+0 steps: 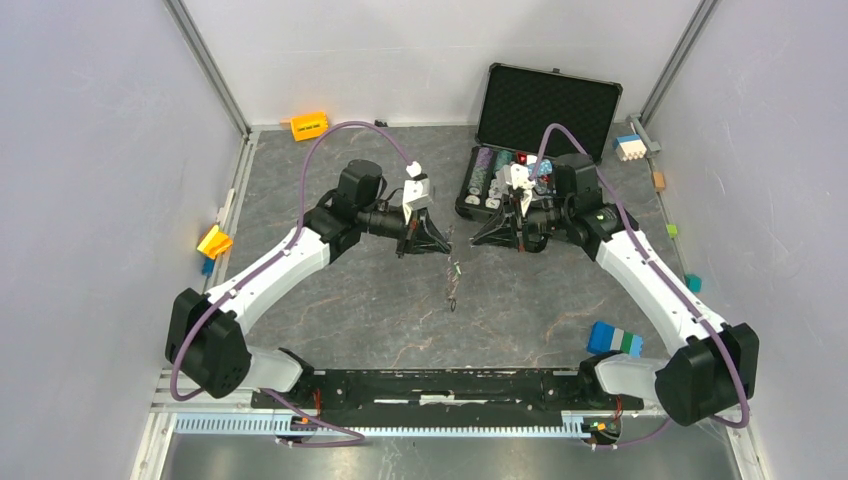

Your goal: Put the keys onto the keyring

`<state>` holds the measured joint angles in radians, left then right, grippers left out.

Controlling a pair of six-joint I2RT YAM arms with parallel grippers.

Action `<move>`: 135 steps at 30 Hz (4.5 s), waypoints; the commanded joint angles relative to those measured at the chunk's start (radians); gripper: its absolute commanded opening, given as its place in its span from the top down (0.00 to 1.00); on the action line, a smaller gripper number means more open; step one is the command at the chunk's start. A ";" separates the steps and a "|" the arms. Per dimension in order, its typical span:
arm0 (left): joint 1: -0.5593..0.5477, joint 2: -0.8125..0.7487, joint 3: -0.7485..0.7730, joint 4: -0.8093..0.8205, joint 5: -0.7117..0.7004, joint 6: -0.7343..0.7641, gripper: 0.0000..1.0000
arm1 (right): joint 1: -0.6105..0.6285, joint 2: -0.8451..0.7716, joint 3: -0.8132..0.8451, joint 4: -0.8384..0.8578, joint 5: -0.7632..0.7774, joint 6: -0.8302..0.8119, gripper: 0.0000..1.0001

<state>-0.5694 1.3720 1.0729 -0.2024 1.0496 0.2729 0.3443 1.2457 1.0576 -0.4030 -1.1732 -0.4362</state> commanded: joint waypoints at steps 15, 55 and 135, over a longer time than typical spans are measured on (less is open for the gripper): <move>-0.004 -0.053 0.006 0.116 -0.133 -0.225 0.98 | 0.076 -0.014 0.016 0.134 0.100 0.268 1.00; -0.046 -0.061 0.022 0.013 -0.211 -0.085 0.98 | 0.103 0.046 0.043 0.178 0.292 0.387 1.00; -0.282 -0.125 0.052 -0.149 -0.855 0.198 0.98 | 0.113 0.101 -0.074 0.355 0.186 0.493 1.00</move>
<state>-0.8413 1.2854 1.1191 -0.4091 0.1997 0.4335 0.4599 1.3525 0.9859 -0.0830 -0.9958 0.0452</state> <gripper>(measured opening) 0.042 0.006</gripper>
